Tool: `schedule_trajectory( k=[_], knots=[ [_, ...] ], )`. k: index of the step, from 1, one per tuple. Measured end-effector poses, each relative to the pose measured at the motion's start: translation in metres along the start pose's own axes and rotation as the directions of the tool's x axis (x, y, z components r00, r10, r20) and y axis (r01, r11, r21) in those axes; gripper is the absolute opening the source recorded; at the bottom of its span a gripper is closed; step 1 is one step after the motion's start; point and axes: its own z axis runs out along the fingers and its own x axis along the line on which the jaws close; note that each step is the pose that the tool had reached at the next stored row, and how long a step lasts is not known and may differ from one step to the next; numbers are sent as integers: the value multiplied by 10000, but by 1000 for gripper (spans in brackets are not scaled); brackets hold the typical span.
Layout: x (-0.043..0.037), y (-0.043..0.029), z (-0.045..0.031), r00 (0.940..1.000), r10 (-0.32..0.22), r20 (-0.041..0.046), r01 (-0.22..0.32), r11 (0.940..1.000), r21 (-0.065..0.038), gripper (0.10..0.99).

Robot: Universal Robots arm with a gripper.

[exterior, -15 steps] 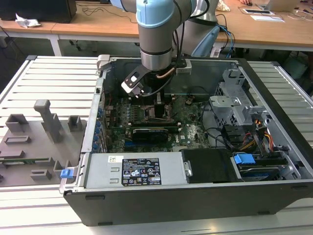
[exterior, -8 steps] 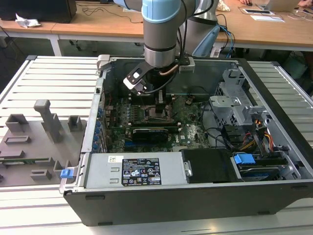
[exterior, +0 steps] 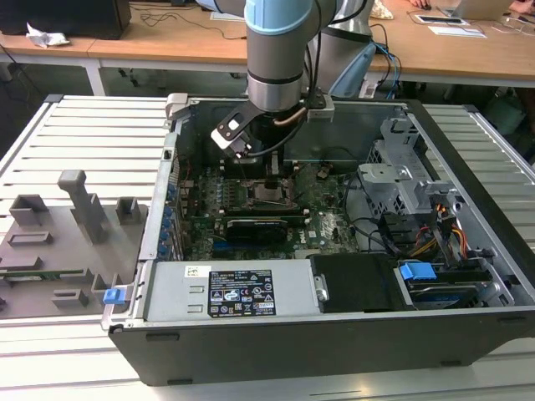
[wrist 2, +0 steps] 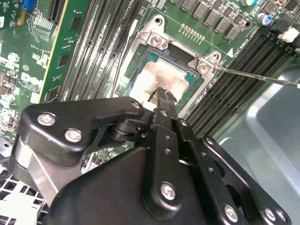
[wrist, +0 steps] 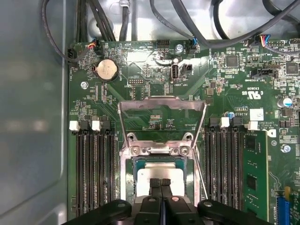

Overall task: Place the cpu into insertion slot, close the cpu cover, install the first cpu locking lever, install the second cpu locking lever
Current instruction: 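Place the cpu into insertion slot, then close the cpu cover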

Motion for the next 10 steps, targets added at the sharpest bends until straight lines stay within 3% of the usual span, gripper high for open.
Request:
schedule_trajectory(
  k=[10],
  knots=[
    [2, 4, -67, 10000, 0, 1, 0, 10000, 1, 106]
  ],
)
